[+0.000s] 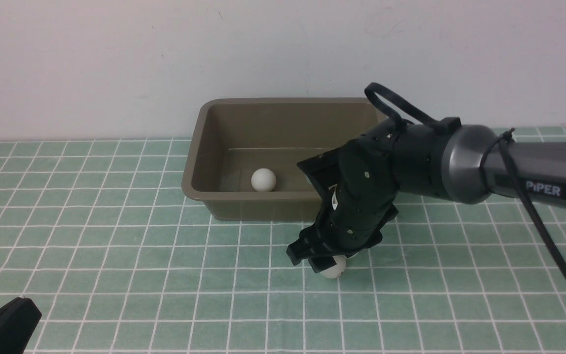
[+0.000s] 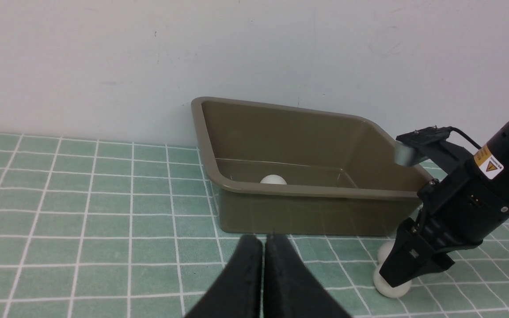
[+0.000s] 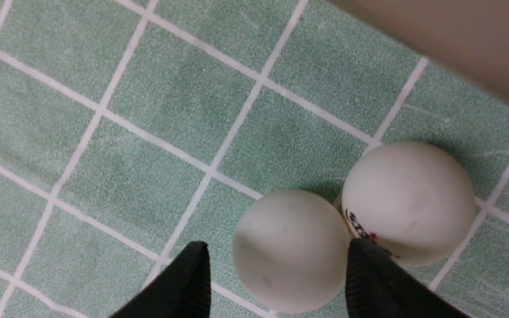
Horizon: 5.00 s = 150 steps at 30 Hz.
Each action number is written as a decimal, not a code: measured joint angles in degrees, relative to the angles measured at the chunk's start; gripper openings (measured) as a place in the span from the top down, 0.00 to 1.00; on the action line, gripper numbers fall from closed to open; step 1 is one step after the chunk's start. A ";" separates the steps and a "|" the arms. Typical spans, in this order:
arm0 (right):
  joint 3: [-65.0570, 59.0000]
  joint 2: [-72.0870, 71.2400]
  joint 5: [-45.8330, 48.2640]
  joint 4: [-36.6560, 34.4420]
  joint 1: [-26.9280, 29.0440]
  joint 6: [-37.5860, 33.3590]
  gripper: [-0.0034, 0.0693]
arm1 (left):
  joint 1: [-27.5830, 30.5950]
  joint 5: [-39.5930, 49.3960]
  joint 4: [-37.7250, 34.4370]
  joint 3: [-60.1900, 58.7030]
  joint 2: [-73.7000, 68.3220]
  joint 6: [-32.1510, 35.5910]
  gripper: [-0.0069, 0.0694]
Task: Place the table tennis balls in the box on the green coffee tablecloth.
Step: 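Reach for and grasp a ping pong ball on the table, then release the ping pong ball into the bin and lift the gripper away, then reach for and grasp a ping pong ball on the table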
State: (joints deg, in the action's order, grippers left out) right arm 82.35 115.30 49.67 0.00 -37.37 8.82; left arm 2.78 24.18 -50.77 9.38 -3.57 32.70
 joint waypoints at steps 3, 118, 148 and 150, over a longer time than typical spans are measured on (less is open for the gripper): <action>0.00 0.00 0.00 0.00 0.00 -0.43 0.43 | 0.00 0.00 0.00 0.00 0.00 0.00 0.92; -16.20 -6.44 -25.56 -1.96 6.32 -3.64 0.30 | 0.00 2.51 -1.53 0.00 0.00 0.42 0.92; -7.45 -16.17 -16.82 -18.17 3.47 -24.99 0.46 | 0.00 2.52 -1.53 0.00 0.00 0.59 0.92; -4.17 -16.10 -20.06 -17.38 5.50 -25.04 0.46 | 0.00 2.52 -1.53 0.00 0.00 0.59 0.92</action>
State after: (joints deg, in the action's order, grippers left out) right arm 78.17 99.20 29.62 -17.38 -31.87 -16.22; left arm 2.78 26.70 -52.30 9.38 -3.57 33.30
